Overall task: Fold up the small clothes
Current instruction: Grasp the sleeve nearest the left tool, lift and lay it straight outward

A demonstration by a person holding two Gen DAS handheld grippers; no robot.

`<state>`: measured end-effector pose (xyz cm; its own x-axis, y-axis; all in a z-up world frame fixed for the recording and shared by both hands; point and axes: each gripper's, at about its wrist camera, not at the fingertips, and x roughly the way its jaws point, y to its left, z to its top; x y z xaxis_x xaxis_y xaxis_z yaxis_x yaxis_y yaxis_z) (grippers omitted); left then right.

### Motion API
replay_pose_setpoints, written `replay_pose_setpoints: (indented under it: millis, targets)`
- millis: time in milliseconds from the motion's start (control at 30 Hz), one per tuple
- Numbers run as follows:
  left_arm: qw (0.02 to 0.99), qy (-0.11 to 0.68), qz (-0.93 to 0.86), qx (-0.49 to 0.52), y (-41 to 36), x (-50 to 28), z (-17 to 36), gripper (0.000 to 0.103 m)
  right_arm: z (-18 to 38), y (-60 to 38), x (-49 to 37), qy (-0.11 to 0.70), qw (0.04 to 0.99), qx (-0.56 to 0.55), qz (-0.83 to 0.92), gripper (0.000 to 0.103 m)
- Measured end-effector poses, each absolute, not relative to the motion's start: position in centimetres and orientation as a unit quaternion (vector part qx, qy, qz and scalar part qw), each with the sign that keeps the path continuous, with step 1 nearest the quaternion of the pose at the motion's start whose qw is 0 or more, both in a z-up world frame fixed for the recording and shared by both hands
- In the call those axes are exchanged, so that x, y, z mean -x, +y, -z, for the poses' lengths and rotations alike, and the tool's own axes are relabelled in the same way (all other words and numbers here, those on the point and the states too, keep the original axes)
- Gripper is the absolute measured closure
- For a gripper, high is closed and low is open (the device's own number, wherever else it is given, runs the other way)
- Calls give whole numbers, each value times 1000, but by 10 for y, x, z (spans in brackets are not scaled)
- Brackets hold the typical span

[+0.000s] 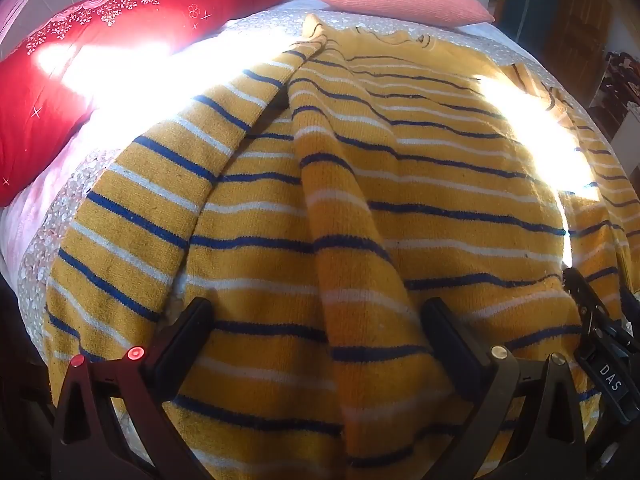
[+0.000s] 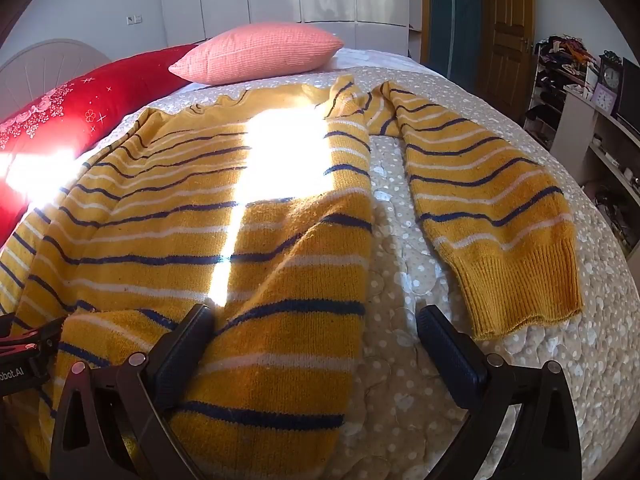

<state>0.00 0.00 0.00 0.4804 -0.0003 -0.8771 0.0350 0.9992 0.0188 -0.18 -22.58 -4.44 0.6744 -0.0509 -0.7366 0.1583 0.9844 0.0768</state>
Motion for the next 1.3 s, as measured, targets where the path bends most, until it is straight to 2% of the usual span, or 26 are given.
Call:
replay_pose_setpoints:
  millis: [433,800,933,1133,1300]
  targets:
    - [859,507,30,-67,-4,2,-20,0,43,-223,2,413,907,-57,53,0]
    - [873,483,44,-45,9,-5,-48,0,43,-224,7,414,907,-55,54,0]
    - [866,495,61,-27,28,-27,-57,0,43,-224,7,413,907,-57,53,0]
    - [881,466,81,-19,68,-79,-80,3,43,-224,7,414,907,-53,55,0]
    - [862,495,93,-57,68,-129,-54,4,43,-222,6,410,909,-50,57,0]
